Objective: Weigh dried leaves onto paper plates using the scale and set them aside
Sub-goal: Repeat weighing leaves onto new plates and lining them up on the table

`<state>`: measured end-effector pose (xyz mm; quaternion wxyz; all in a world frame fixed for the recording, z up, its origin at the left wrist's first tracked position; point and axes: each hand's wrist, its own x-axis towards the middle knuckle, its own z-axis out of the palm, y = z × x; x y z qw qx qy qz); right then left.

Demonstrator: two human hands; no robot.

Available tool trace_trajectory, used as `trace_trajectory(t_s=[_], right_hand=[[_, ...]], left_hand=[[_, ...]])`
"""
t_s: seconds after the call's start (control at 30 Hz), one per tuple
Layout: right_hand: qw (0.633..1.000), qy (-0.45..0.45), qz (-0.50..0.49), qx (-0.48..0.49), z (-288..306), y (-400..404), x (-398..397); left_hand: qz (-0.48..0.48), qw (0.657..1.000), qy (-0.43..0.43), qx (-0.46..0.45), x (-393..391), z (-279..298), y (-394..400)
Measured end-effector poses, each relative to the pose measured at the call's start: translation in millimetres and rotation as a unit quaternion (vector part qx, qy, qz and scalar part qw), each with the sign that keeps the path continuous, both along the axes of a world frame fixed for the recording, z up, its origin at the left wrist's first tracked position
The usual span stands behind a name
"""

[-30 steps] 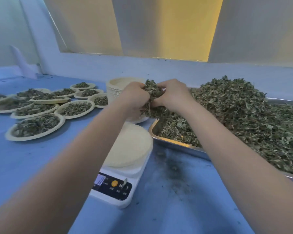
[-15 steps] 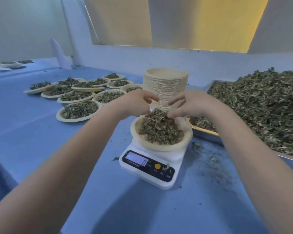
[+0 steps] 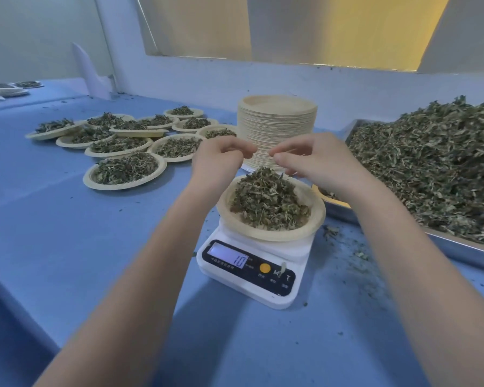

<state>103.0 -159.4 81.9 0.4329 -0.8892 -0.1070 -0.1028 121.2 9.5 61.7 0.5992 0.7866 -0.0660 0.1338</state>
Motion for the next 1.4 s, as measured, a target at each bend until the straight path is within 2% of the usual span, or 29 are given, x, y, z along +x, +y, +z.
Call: trace_trajectory(t_s=[0.1, 0.27, 0.47, 0.53, 0.63, 0.77, 0.97, 1.07, 1.4], right_hand=[[1.0, 0.004, 0.014, -0.01, 1.1, -1.4, -1.6], [0.995, 0.014, 0.032, -0.089, -2.4, -2.1, -1.9], [0.96, 0.023, 0.042, -0.276, -14.0, 13.0, 2.4], [0.954, -0.001, 0.032, -0.297, -19.2, 18.8, 5.9], [0.96, -0.037, 0.024, -0.276, -22.1, 22.5, 9.6], [0.98, -0.071, 0.004, -0.188, -16.4, 14.0, 9.9], [0.988, -0.107, -0.027, -0.111, -1.7, 0.3, 9.2], [0.988, -0.123, -0.026, -0.087, 3.8, -4.3, 6.2], [0.99, -0.137, -0.009, -0.037, 4.0, 3.4, 4.8]], left_hand=[[0.002, 0.999, -0.009, -0.035, -2.0, -7.6, -2.3], [0.012, 0.997, -0.031, -0.072, -3.9, -22.2, -4.2], [0.03, 0.996, -0.034, -0.082, -1.2, -27.0, -0.5], [0.037, 0.995, -0.031, -0.087, -0.4, -27.9, 0.8], [0.046, 0.994, -0.031, -0.092, -0.3, -28.9, 2.0], [0.049, 0.993, -0.036, -0.098, -1.9, -25.4, 1.3], [-0.023, 0.998, -0.04, -0.032, -1.1, 7.6, -16.3], [-0.029, 0.999, -0.028, 0.002, 0.3, 19.1, -21.3], [-0.035, 0.999, -0.028, 0.031, -4.6, 23.1, -11.7]])
